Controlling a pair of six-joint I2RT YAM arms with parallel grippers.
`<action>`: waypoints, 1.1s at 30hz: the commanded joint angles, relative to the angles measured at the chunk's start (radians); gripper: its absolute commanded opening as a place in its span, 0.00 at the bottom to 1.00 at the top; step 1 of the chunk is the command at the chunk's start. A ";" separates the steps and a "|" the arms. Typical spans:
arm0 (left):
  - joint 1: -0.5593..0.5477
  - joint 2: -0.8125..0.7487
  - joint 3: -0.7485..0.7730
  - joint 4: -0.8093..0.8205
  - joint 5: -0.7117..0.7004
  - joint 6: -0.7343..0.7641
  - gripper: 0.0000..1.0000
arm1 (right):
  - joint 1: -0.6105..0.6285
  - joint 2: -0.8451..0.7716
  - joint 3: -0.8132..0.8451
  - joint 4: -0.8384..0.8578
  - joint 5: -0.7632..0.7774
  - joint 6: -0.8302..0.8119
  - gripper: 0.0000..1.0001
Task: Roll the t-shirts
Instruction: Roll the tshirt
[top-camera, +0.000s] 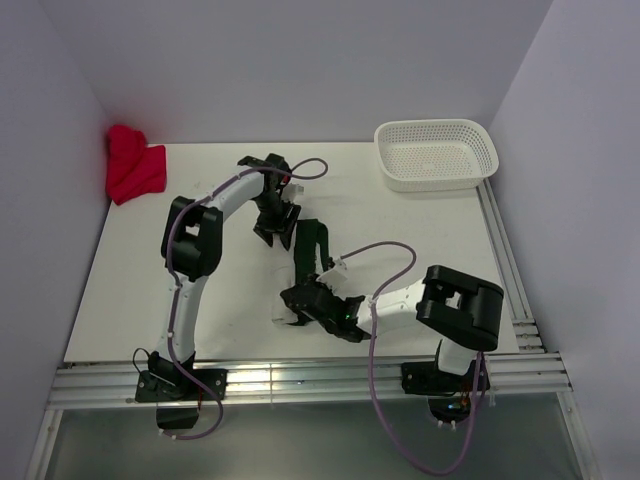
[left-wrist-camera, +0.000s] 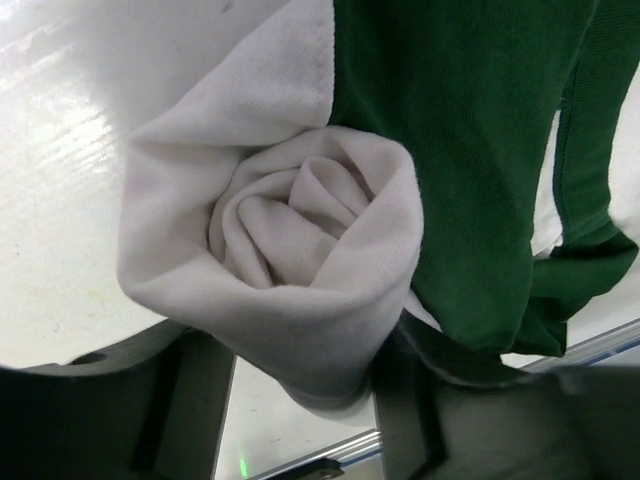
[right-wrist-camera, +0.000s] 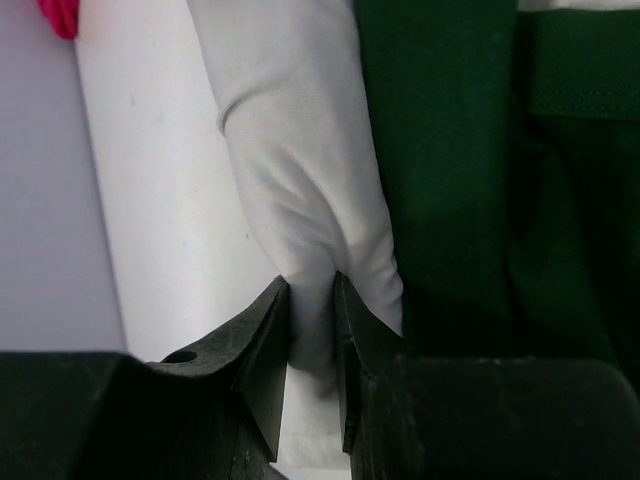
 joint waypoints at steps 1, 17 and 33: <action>0.024 0.030 0.026 0.102 -0.081 0.073 0.62 | 0.014 0.025 -0.119 0.017 -0.243 0.043 0.25; 0.209 -0.152 -0.112 0.095 0.458 0.255 0.82 | -0.119 0.236 -0.303 0.695 -0.435 0.158 0.23; 0.230 -0.122 -0.368 0.402 0.514 0.095 0.62 | -0.168 0.359 -0.270 0.818 -0.508 0.183 0.23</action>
